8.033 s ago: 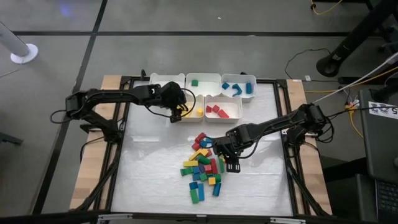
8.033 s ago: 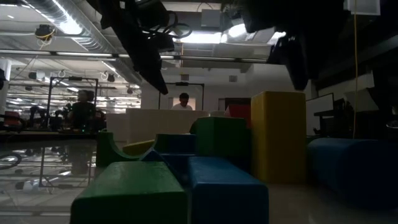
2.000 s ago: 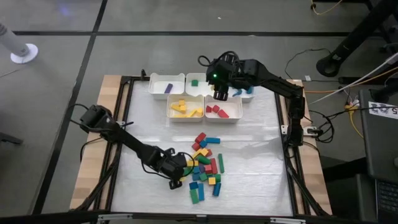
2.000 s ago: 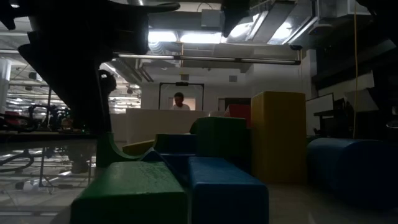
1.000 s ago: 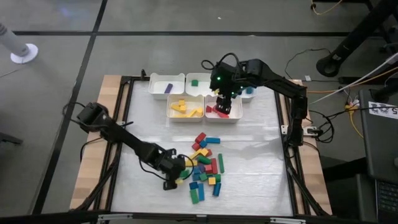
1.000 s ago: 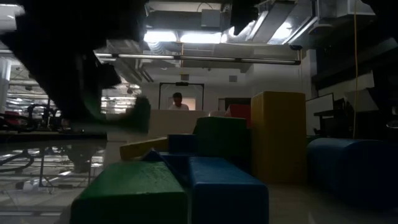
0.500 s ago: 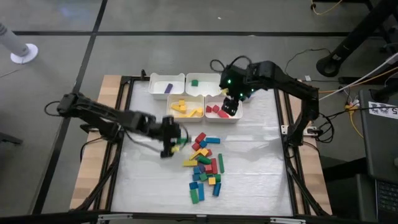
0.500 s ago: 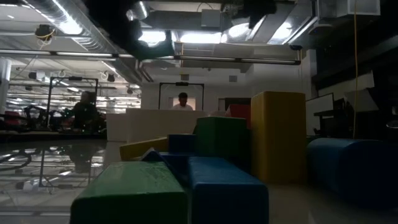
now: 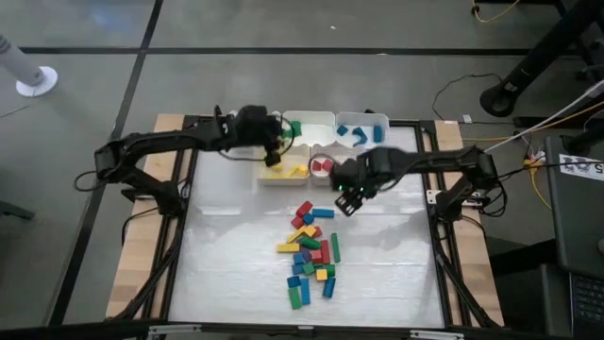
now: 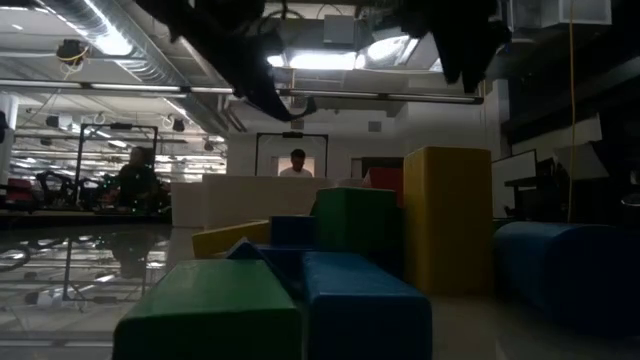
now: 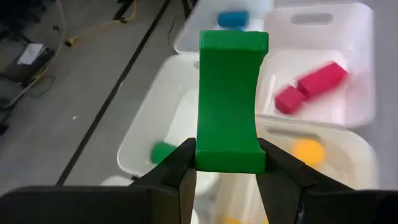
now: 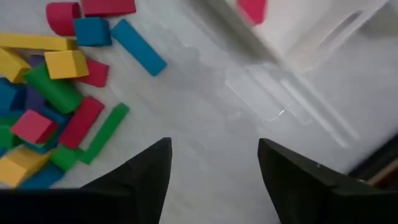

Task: Sort blocks
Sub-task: Put the green block into the top center bin

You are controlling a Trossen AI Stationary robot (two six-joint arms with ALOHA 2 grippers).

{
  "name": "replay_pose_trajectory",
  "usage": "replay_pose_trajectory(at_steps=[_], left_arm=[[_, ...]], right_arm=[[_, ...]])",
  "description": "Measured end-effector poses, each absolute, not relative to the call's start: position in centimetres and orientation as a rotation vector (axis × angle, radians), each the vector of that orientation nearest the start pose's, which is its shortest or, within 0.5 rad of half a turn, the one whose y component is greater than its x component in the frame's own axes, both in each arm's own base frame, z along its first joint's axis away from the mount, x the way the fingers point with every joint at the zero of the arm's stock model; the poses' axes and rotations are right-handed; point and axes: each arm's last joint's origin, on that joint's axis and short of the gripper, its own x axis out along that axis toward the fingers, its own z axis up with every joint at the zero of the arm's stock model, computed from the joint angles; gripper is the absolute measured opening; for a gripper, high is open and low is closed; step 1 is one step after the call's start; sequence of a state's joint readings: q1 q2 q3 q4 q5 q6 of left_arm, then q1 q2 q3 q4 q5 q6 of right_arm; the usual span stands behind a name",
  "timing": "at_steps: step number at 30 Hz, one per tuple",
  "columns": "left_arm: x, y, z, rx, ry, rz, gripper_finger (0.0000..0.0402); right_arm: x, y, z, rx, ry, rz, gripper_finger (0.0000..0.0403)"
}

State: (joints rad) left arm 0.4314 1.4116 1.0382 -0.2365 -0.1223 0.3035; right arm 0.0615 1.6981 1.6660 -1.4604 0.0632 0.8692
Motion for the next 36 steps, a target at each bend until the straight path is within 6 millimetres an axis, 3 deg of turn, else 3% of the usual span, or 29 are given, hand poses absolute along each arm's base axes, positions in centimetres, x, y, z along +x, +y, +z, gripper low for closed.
replay_pose_trajectory(at_steps=[6, 12, 20, 28, 36], left_arm=[[29.0, 17.0, 25.0, 0.209, 0.652, 0.407, 0.0124], [30.1, 18.7, 22.1, 0.222, 0.709, 0.466, 0.0153], [30.4, 18.9, 21.1, 0.224, 0.741, 0.473, 0.0221], [30.4, 18.9, 21.1, 0.223, 0.742, 0.473, 0.0224], [30.4, 18.9, 21.1, 0.223, 0.742, 0.473, 0.0224]], right_arm=[[31.7, 4.1, 28.4, 0.759, 1.315, -0.663, 0.0238], [32.1, 5.4, 26.5, 0.891, 1.250, -0.695, 0.0238], [32.3, 7.2, 26.0, 1.007, 1.183, -0.713, 0.0238], [32.0, 9.9, 23.9, 1.140, 1.126, -0.723, 0.0238], [31.9, 11.1, 21.0, 1.199, 1.062, -0.750, 0.0238]])
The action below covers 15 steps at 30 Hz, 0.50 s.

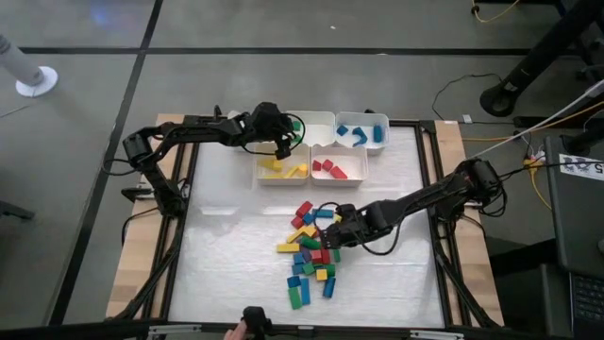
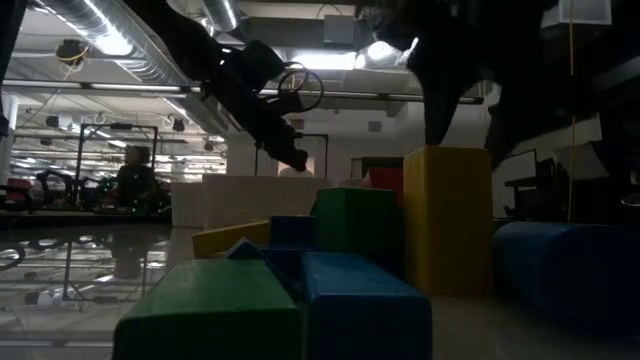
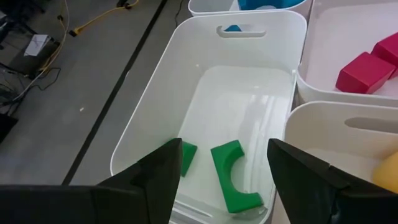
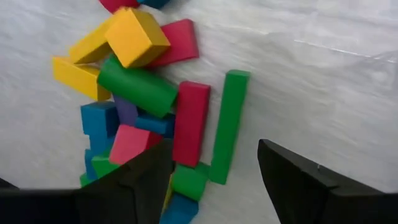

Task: Sort blocks
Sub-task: Put the green block into the top center bin

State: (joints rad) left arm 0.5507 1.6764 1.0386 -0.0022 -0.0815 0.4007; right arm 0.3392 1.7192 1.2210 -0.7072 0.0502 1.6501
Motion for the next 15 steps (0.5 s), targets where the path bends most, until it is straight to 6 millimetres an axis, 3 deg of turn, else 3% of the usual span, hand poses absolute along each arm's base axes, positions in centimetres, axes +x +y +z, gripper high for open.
replay_pose_trajectory(at_steps=[11, 15], left_arm=[[30.3, 18.9, 21.0, 0.221, 0.750, 0.471, 0.0224], [30.3, 18.9, 21.0, 0.221, 0.751, 0.470, 0.0223]], right_arm=[[33.3, 11.7, 15.8, 1.126, 1.153, -0.847, 0.0238], [33.5, 11.8, 14.9, 1.122, 1.167, -0.854, 0.0217]])
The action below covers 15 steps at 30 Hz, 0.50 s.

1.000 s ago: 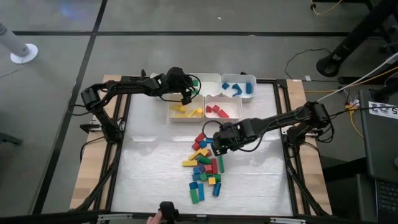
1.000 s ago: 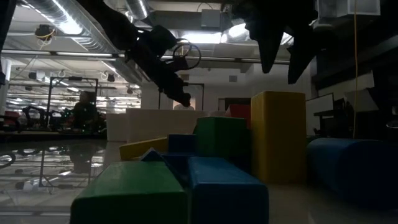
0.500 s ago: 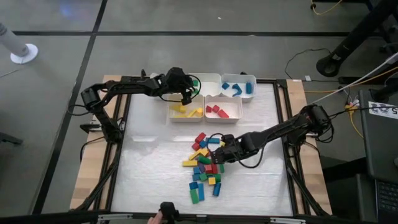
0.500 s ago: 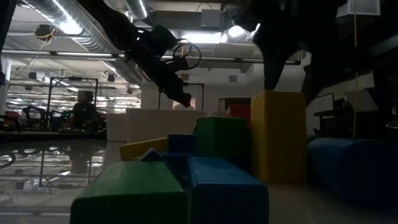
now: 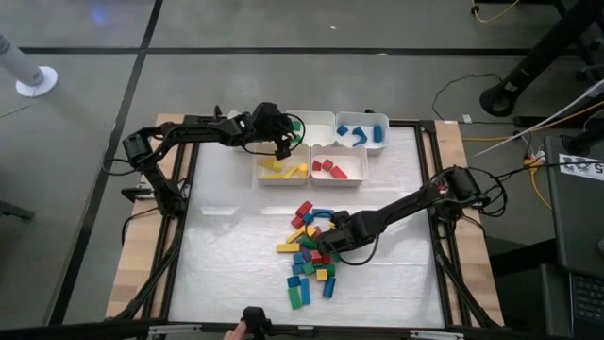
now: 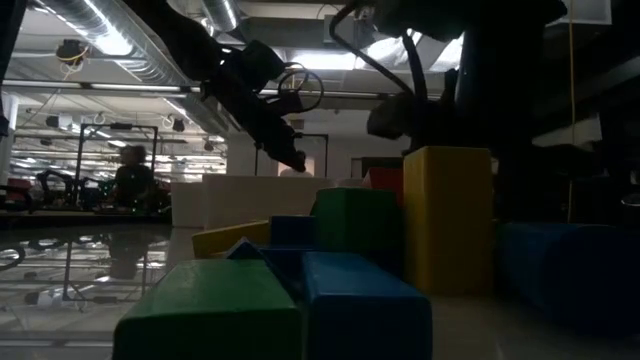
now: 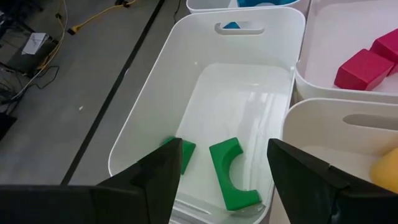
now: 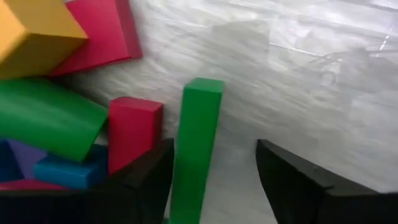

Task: Sort blocks
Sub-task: Put the green block into the top center bin

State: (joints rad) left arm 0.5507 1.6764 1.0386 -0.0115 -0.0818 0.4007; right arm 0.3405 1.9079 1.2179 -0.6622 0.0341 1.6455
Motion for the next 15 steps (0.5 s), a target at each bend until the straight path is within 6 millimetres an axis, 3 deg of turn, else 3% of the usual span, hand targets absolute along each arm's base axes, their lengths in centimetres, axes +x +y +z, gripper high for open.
replay_pose_trajectory(at_steps=[5, 9, 15], left_arm=[[30.3, 18.9, 21.1, 0.222, 0.749, 0.471, 0.0223], [29.9, 18.6, 22.4, 0.238, 0.714, 0.477, 0.0224], [28.4, 17.3, 25.6, 0.250, 0.666, 0.483, 0.0223]], right_arm=[[33.5, 11.8, 14.9, 1.123, 1.167, -0.855, 0.0136], [34.0, 11.8, 15.6, 1.127, 1.121, -0.840, 0.0055], [35.6, 10.5, 17.7, 1.085, 1.078, -0.804, 0.0054]])
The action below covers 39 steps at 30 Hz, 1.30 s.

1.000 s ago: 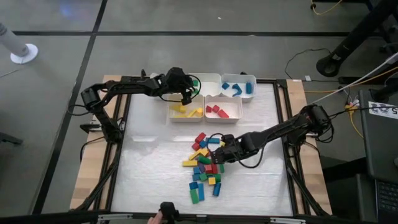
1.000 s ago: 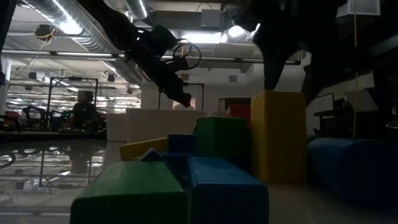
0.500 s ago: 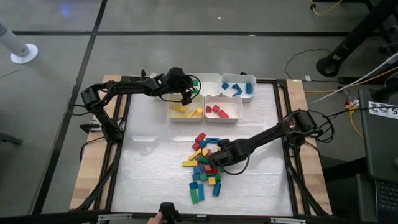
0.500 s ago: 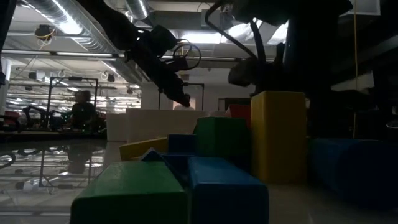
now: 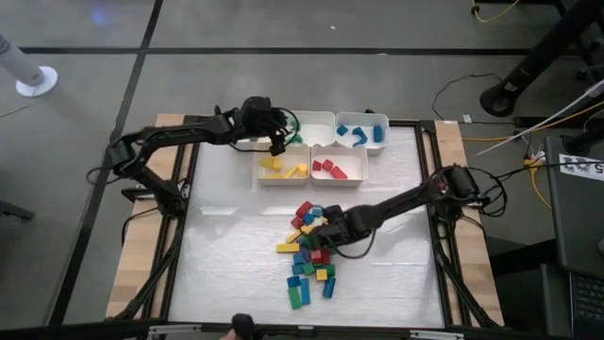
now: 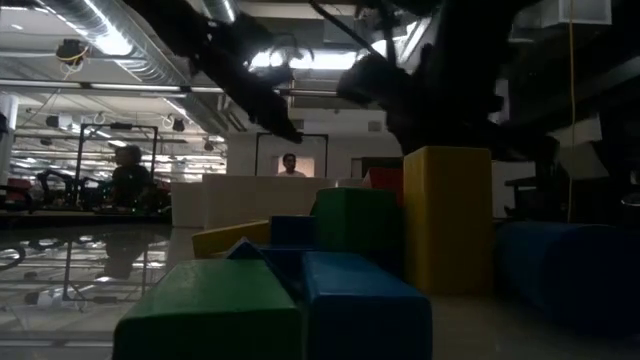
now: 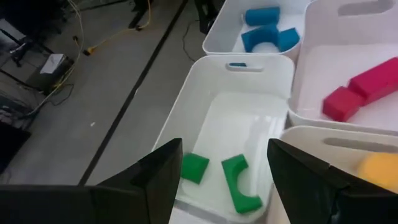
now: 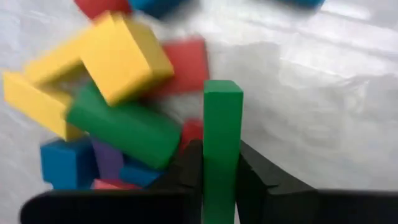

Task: Sort blocks
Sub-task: Put the green block into the top center bin

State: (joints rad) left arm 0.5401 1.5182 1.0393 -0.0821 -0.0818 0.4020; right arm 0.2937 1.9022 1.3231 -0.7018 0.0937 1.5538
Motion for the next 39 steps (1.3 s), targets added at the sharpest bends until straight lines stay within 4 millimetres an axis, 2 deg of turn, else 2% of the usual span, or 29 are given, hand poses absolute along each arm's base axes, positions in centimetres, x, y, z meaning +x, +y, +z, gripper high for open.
replay_pose_trajectory(at_steps=[5, 8, 11, 16, 24, 31, 35, 39], left_arm=[[26.5, 15.5, 28.0, 0.195, 0.665, 0.479, 0.0223], [25.3, 14.3, 29.3, 0.155, 0.660, 0.473, 0.0224], [24.3, 13.1, 30.1, 0.100, 0.664, 0.470, 0.0223], [22.9, 11.1, 30.7, -0.033, 0.698, 0.462, 0.0223], [22.5, 8.1, 30.0, -0.293, 0.789, 0.426, 0.0223], [23.3, 5.3, 29.7, -0.398, 0.803, 0.378, 0.0223], [23.6, 4.0, 29.8, -0.447, 0.797, 0.358, 0.0224], [23.7, 3.1, 29.7, -0.474, 0.794, 0.369, 0.0223]], right_arm=[[36.4, 7.6, 20.9, 0.950, 1.153, -0.832, 0.0082], [36.8, 5.5, 23.3, 0.816, 1.163, -0.850, 0.0079], [37.3, 3.1, 25.7, 0.645, 1.107, -0.860, 0.0060], [38.6, -1.8, 28.3, 0.385, 0.954, -0.891, 0.0058], [39.5, -11.7, 29.6, 0.201, 0.817, -0.841, 0.0105], [38.0, -18.7, 30.6, 0.179, 0.700, -0.944, 0.0109], [36.6, -20.5, 30.1, 0.225, 0.765, -0.946, 0.0110], [35.3, -20.0, 29.2, 0.332, 0.950, -0.793, 0.0111]])
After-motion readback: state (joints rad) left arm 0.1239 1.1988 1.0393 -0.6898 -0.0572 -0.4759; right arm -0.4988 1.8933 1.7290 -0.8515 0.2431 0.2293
